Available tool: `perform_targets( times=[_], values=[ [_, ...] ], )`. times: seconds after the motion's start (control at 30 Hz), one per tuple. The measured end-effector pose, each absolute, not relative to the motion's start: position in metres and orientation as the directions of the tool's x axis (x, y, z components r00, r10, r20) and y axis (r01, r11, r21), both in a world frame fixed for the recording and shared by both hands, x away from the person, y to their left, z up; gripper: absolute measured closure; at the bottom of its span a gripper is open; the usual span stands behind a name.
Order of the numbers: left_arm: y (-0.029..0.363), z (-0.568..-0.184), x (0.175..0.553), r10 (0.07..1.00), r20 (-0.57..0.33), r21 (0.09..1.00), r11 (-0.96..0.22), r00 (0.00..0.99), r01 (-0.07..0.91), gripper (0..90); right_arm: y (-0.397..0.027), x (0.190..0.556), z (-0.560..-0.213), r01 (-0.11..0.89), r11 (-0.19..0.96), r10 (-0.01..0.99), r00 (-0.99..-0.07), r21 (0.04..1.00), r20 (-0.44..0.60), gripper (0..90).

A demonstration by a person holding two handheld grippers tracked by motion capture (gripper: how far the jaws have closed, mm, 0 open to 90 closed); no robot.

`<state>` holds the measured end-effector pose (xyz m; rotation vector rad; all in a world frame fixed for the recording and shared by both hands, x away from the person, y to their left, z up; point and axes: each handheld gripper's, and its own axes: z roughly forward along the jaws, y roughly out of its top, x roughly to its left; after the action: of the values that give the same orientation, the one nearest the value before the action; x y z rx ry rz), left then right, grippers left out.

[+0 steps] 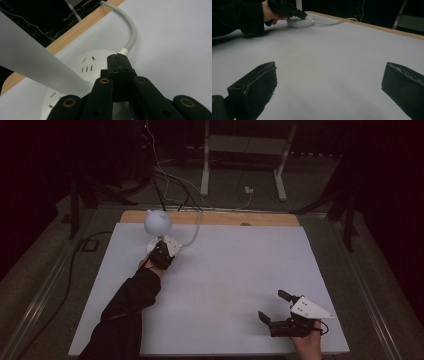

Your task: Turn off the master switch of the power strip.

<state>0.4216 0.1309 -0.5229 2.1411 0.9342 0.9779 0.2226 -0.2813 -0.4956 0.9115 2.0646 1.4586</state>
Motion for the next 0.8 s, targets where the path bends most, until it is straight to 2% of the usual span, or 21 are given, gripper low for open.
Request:
perform_targets(
  times=[0.13,0.37,0.43,0.6,0.8],
  values=[
    [0.134,-0.521,0.423,0.802,0.341,0.754,-0.545,0.49,0.366,90.0,-0.282,0.222,-0.496,0.255,0.222,0.732,-0.681,0.941,0.012,0.1],
    [0.131,-0.519,0.426,0.785,0.362,0.721,-0.578,0.503,0.382,90.0,-0.282,0.222,-0.495,0.254,0.219,0.731,-0.682,0.942,0.014,0.1],
    [0.129,-0.519,0.425,0.767,0.392,0.708,-0.604,0.507,0.366,90.0,-0.282,0.222,-0.496,0.256,0.22,0.731,-0.682,0.941,0.015,0.0],
    [0.126,-0.513,0.422,0.761,0.4,0.707,-0.611,0.511,0.356,90.0,-0.282,0.222,-0.496,0.259,0.217,0.733,-0.679,0.941,0.018,0.1],
    [0.123,-0.493,0.412,0.774,0.348,0.768,-0.559,0.529,0.313,90.0,-0.282,0.223,-0.497,0.266,0.216,0.736,-0.677,0.94,0.022,0.0]
  ],
)
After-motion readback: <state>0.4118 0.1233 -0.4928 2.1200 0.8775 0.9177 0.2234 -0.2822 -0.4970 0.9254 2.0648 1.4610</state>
